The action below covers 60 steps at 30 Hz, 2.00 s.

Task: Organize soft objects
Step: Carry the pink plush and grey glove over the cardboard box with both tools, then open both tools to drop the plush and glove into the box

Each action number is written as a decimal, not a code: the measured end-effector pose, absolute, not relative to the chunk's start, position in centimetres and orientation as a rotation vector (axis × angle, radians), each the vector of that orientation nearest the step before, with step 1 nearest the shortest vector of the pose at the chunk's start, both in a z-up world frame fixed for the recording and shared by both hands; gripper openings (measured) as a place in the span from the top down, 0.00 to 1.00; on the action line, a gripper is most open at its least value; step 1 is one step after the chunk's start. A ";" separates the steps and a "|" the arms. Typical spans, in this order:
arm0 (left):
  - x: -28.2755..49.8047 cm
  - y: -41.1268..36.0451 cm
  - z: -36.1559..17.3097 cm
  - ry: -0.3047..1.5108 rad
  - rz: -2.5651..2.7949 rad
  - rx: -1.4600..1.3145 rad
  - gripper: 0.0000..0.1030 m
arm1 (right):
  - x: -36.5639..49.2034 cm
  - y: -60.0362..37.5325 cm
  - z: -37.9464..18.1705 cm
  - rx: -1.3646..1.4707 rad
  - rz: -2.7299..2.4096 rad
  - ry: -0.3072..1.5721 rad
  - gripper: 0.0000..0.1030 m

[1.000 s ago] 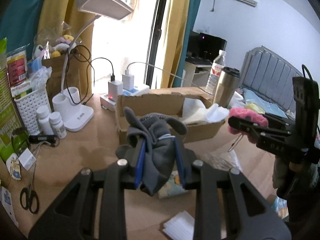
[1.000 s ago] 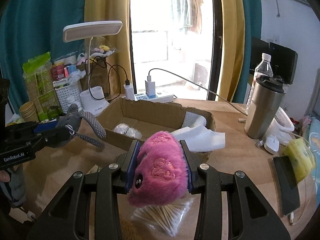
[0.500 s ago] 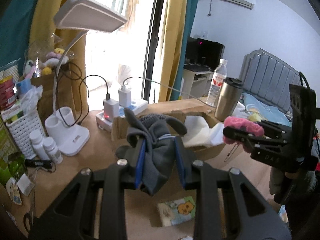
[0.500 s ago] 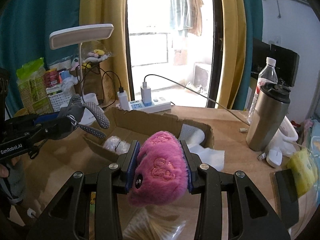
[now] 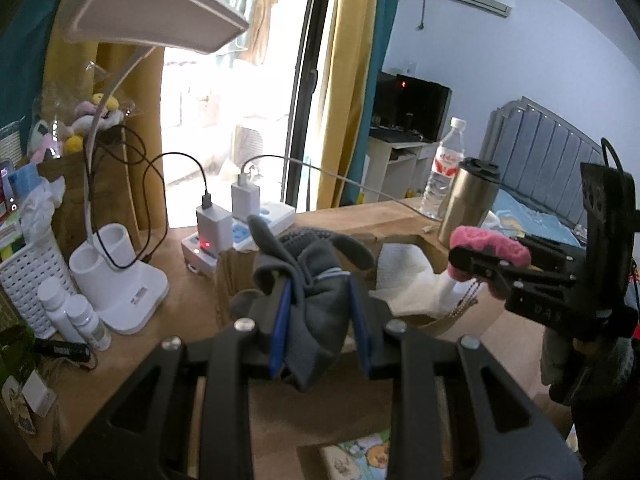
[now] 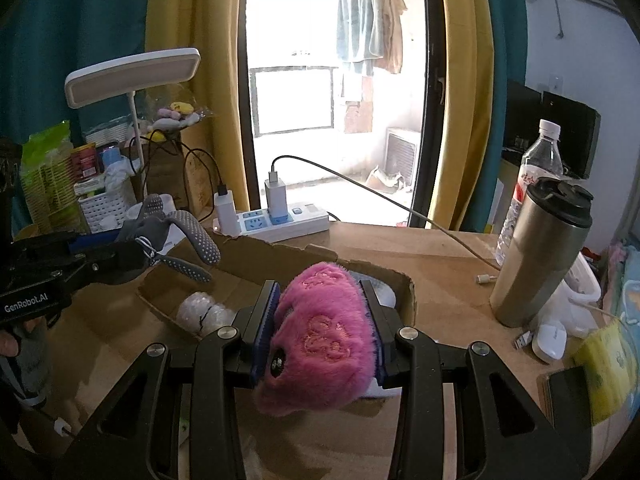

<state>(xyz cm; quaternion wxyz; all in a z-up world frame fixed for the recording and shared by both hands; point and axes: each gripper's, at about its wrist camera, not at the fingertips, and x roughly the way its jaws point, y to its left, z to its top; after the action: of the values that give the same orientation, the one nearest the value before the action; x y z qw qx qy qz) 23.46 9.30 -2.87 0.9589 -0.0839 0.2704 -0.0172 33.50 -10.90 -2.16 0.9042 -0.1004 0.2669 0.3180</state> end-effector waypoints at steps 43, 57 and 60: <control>28.6 11.1 -8.3 0.678 0.015 -0.197 0.47 | 38.2 -9.4 -6.8 -0.204 0.597 0.677 0.43; 26.1 10.7 -6.4 0.642 0.020 -0.199 0.47 | 35.7 -10.1 -4.5 -0.197 0.589 0.631 0.42; 25.4 10.5 -5.9 0.631 0.017 -0.198 0.47 | 35.0 -10.4 -4.0 -0.196 0.586 0.620 0.42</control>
<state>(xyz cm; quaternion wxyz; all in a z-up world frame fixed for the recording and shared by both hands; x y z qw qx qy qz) 25.41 10.51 -5.93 0.9458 -0.0974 0.3097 0.0084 34.96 -10.40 -4.04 0.9058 -0.0949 0.3000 0.2839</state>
